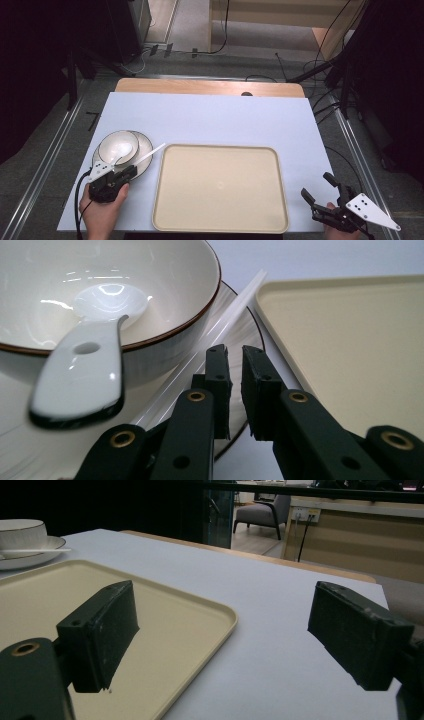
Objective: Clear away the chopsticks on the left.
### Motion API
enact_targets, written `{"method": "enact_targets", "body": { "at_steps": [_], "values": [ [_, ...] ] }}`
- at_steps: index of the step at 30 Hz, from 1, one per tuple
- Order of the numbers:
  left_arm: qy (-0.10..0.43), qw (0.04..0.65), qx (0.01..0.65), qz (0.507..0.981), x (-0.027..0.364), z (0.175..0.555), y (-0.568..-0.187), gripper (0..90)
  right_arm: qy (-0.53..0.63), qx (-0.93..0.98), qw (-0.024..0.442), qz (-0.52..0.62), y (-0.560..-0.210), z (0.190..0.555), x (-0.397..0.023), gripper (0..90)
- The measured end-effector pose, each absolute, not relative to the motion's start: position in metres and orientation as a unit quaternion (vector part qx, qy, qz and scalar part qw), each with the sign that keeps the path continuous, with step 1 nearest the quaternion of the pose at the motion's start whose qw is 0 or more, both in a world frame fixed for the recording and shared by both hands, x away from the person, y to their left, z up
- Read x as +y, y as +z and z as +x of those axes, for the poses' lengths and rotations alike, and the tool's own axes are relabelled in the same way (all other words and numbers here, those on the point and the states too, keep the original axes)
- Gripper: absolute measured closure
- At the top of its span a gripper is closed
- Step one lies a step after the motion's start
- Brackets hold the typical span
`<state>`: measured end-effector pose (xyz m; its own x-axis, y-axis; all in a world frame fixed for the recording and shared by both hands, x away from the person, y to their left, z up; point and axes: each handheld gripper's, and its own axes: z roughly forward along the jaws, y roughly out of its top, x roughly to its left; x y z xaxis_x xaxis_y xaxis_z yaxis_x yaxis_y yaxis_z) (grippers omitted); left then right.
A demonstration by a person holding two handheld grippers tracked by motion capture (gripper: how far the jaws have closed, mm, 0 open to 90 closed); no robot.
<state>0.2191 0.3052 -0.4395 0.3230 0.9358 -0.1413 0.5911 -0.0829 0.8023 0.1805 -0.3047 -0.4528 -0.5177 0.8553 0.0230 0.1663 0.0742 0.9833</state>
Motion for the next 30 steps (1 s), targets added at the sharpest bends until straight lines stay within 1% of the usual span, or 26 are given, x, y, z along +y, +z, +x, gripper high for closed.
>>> {"method": "enact_targets", "body": {
  "at_steps": [4, 5, 8, 9, 14, 16, 18, 22, 30],
  "values": [
    [0.212, 0.401, 0.531, 0.716, 0.314, 0.212, -0.432, 81.9, 0.562, 0.665, 0.306, 0.385, -0.453, 0.18, -0.305, 12.9],
    [0.207, 0.398, 0.521, 0.726, 0.321, 0.208, -0.428, 81.9, 0.562, 0.666, 0.307, 0.384, -0.453, 0.18, -0.305, 12.9],
    [0.205, 0.395, 0.513, 0.734, 0.328, 0.205, -0.424, 81.6, 0.562, 0.666, 0.307, 0.382, -0.453, 0.181, -0.305, 12.9],
    [0.201, 0.39, 0.503, 0.744, 0.335, 0.203, -0.421, 81.4, 0.562, 0.667, 0.303, 0.384, -0.453, 0.181, -0.304, 12.9],
    [0.192, 0.378, 0.483, 0.766, 0.352, 0.202, -0.415, 80.8, 0.562, 0.668, 0.302, 0.383, -0.454, 0.181, -0.304, 12.9],
    [0.187, 0.38, 0.486, 0.764, 0.356, 0.205, -0.414, 81.2, 0.562, 0.669, 0.301, 0.382, -0.454, 0.181, -0.303, 12.9],
    [0.18, 0.375, 0.486, 0.769, 0.355, 0.209, -0.416, 81.8, 0.563, 0.67, 0.3, 0.38, -0.454, 0.181, -0.303, 12.9],
    [0.183, 0.351, 0.486, 0.779, 0.35, 0.213, -0.42, 82.6, 0.563, 0.67, 0.3, 0.38, -0.454, 0.181, -0.303, 12.9],
    [0.199, 0.347, 0.492, 0.773, 0.349, 0.214, -0.421, 80.5, 0.565, 0.669, 0.3, 0.38, -0.455, 0.182, -0.305, 12.9]
  ]
}}
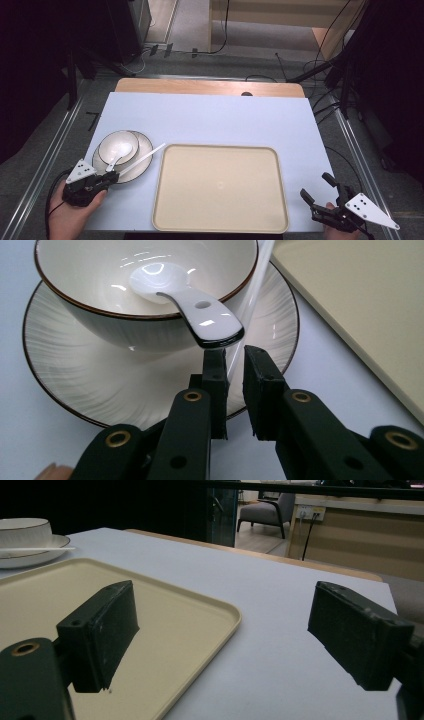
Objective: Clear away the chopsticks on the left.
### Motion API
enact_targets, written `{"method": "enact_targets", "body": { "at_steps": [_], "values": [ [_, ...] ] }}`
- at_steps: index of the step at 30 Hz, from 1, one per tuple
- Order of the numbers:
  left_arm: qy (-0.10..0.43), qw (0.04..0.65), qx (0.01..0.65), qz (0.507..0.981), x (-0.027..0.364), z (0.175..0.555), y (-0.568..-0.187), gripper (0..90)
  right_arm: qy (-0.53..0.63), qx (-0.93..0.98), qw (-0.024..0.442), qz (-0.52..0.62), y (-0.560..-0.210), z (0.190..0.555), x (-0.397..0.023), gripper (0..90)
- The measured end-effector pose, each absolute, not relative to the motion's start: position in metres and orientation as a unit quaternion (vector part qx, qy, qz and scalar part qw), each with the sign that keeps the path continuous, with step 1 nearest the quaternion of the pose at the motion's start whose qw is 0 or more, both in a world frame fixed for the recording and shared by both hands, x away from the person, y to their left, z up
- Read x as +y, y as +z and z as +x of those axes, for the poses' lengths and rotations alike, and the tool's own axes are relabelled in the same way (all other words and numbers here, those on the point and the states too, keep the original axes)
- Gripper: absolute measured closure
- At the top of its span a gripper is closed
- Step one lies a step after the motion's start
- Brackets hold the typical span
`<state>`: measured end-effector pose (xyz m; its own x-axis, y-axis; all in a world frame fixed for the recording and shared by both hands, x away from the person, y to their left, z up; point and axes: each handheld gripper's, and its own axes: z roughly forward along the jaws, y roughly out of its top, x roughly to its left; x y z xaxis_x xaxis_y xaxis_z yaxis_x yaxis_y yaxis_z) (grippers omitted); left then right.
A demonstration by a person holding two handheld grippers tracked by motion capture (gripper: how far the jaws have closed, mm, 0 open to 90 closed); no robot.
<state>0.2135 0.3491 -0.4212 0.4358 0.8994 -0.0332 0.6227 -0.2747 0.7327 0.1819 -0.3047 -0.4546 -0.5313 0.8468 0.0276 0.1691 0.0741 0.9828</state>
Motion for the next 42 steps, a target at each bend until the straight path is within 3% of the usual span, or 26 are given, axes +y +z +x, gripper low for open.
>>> {"method": "enact_targets", "body": {
  "at_steps": [32, 42],
  "values": [
    [0.168, 0.32, 0.481, 0.799, 0.333, 0.228, -0.429, 81.3, 0.566, 0.668, 0.297, 0.382, -0.455, 0.182, -0.305, 12.9],
    [0.151, 0.318, 0.468, 0.81, 0.332, 0.233, -0.428, 85.4, 0.566, 0.667, 0.297, 0.383, -0.455, 0.182, -0.306, 12.9]
  ]
}}
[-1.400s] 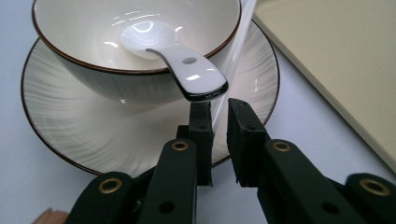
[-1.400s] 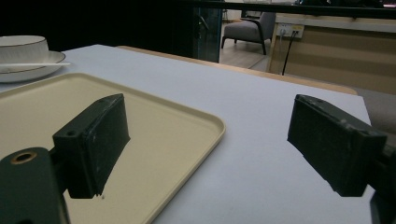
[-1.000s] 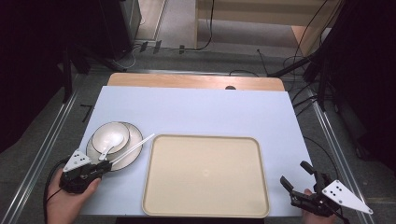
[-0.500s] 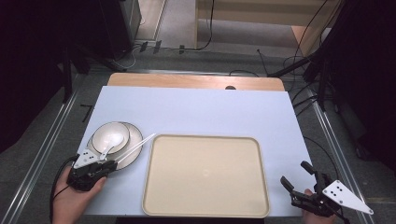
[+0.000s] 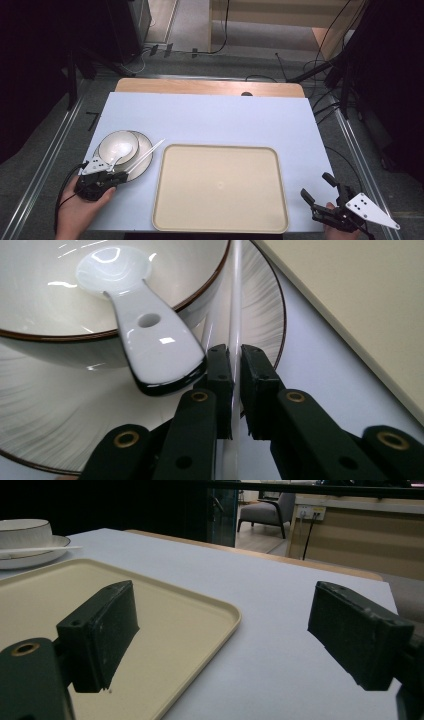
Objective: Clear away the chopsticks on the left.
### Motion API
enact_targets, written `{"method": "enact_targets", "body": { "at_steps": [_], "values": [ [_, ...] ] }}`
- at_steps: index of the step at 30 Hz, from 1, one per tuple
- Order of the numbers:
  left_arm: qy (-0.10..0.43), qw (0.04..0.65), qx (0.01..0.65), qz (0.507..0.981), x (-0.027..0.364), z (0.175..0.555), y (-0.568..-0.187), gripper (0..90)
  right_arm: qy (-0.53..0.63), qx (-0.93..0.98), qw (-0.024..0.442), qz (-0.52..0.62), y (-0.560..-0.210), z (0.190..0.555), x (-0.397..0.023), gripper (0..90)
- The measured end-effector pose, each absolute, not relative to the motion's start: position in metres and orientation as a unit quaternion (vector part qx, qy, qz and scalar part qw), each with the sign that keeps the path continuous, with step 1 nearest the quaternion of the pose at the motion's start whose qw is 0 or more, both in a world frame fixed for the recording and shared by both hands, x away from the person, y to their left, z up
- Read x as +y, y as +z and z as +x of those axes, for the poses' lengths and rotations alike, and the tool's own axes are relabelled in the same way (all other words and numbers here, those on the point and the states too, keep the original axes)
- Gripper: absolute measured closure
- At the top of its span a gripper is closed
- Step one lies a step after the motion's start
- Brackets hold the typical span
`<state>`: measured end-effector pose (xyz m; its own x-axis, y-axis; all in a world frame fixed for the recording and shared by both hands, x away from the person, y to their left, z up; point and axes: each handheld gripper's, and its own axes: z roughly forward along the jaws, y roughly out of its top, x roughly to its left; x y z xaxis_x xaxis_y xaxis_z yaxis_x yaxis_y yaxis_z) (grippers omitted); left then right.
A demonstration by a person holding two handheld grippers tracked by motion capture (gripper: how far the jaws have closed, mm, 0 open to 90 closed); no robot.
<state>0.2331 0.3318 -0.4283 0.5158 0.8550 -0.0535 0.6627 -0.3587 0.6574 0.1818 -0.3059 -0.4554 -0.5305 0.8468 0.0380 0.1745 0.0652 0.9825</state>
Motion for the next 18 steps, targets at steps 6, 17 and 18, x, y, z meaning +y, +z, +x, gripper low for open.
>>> {"method": "enact_targets", "body": {
  "at_steps": [6, 17, 18],
  "values": [
    [0.146, 0.326, 0.467, 0.809, 0.334, 0.2336, -0.4291, 86.0, 0.567, 0.667, 0.296, 0.383, -0.4558, 0.1821, -0.3063, 12.9],
    [0.149, 0.34, 0.465, 0.804, 0.3331, 0.2277, -0.4263, 86.3, 0.568, 0.662, 0.301, 0.385, -0.4564, 0.1826, -0.3089, 12.9],
    [0.149, 0.34, 0.465, 0.804, 0.3331, 0.2277, -0.4263, 86.2, 0.569, 0.661, 0.3, 0.388, -0.4565, 0.1824, -0.309, 12.9]
  ]
}}
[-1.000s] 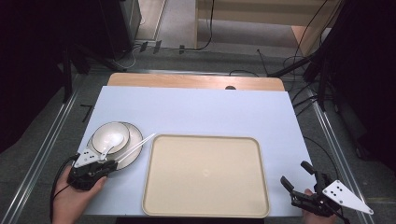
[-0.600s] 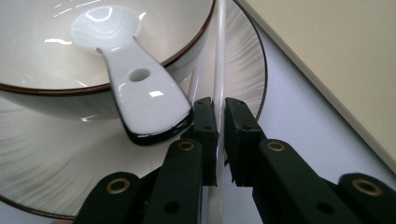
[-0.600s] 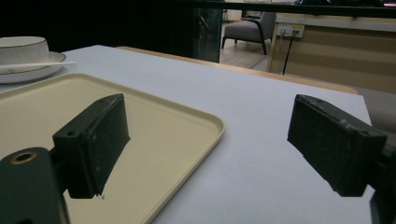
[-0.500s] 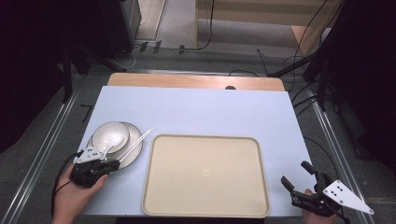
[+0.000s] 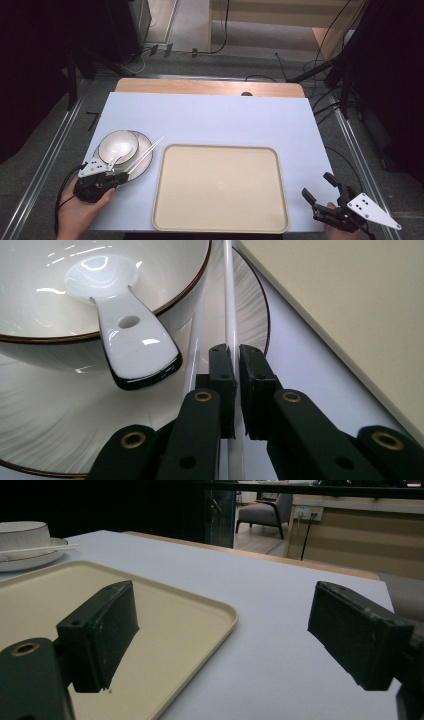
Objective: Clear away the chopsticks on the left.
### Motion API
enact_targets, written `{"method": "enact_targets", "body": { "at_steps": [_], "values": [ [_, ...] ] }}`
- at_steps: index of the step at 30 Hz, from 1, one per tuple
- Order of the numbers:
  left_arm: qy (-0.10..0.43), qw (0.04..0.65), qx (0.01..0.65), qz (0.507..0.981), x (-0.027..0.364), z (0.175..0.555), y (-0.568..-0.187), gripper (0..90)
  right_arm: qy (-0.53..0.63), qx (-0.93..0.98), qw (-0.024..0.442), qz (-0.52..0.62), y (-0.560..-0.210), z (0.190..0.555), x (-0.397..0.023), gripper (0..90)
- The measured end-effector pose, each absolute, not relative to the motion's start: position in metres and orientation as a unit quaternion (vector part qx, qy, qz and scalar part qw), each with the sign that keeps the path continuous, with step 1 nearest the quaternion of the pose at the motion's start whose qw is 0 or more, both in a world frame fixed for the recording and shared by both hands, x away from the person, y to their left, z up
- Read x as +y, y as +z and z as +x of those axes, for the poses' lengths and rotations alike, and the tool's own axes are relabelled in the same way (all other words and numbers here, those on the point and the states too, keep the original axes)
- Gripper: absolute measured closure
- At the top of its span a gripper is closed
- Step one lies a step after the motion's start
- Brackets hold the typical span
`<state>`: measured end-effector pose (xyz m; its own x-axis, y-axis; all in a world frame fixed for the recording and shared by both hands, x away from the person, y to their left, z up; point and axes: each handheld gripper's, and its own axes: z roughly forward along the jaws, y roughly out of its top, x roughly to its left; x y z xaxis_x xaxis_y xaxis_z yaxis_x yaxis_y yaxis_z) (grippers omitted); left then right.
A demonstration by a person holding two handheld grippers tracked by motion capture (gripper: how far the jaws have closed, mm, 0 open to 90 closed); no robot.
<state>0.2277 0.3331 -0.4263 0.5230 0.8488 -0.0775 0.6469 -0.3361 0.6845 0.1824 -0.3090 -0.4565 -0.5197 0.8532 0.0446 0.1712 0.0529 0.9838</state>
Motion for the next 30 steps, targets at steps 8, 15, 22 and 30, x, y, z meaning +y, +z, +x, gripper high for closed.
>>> {"method": "enact_targets", "body": {
  "at_steps": [8, 15, 22, 30],
  "values": [
    [0.147, 0.352, 0.461, 0.801, 0.325, 0.219, -0.419, 86.3, 0.57, 0.66, 0.298, 0.388, -0.457, 0.182, -0.31, 12.9],
    [0.147, 0.36, 0.451, 0.803, 0.313, 0.212, -0.411, 86.3, 0.571, 0.658, 0.3, 0.387, -0.457, 0.182, -0.311, 12.9],
    [0.139, 0.371, 0.443, 0.804, 0.297, 0.208, -0.408, 86.3, 0.572, 0.658, 0.3, 0.388, -0.457, 0.182, -0.312, 12.9],
    [0.131, 0.368, 0.427, 0.816, 0.275, 0.209, -0.415, 86.2, 0.572, 0.658, 0.3, 0.388, -0.457, 0.182, -0.312, 12.9]
  ]
}}
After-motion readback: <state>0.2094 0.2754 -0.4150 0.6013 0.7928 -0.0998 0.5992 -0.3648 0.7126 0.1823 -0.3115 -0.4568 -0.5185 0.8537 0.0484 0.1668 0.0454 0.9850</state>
